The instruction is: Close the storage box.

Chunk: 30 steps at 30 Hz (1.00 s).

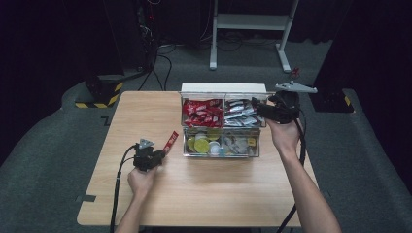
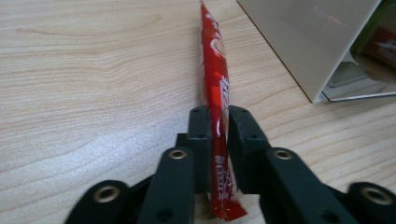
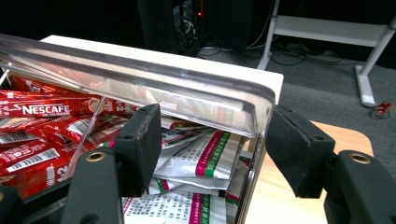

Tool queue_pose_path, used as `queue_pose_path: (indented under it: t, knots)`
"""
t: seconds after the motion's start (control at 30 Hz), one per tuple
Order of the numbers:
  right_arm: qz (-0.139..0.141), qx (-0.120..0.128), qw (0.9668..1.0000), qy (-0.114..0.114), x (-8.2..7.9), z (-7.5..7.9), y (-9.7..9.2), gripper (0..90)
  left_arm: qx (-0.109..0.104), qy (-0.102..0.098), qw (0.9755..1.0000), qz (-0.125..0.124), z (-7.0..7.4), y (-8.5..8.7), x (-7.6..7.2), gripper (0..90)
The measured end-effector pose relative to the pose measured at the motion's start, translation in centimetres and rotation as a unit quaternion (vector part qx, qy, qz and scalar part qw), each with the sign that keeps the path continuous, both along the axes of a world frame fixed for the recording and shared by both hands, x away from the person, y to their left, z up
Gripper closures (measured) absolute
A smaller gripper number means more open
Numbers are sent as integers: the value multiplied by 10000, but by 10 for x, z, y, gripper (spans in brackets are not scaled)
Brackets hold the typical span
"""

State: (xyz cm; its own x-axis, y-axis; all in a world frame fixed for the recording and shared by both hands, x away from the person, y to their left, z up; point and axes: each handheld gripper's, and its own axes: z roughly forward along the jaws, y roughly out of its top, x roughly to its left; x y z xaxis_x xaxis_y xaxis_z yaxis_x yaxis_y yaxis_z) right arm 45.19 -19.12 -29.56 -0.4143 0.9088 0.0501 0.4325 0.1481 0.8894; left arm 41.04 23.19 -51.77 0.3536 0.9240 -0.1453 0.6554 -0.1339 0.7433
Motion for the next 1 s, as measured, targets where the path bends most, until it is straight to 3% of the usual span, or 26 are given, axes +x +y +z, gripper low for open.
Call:
queue_pose_path:
  t: [0.27,0.5,0.63,1.0]
  knots:
    - [-23,8,10000,-53,-4,2,0,366,-62,53,10000,20,8,15,-4,624]
    - [-11,32,10000,-77,-6,3,0,365,-190,-110,9997,116,15,26,-13,558]
    - [13,42,9999,-97,-7,4,-1,364,-157,-142,9994,259,17,33,-17,542]
    - [65,42,9999,-116,-11,4,-2,365,98,-36,9976,678,5,52,-29,525]
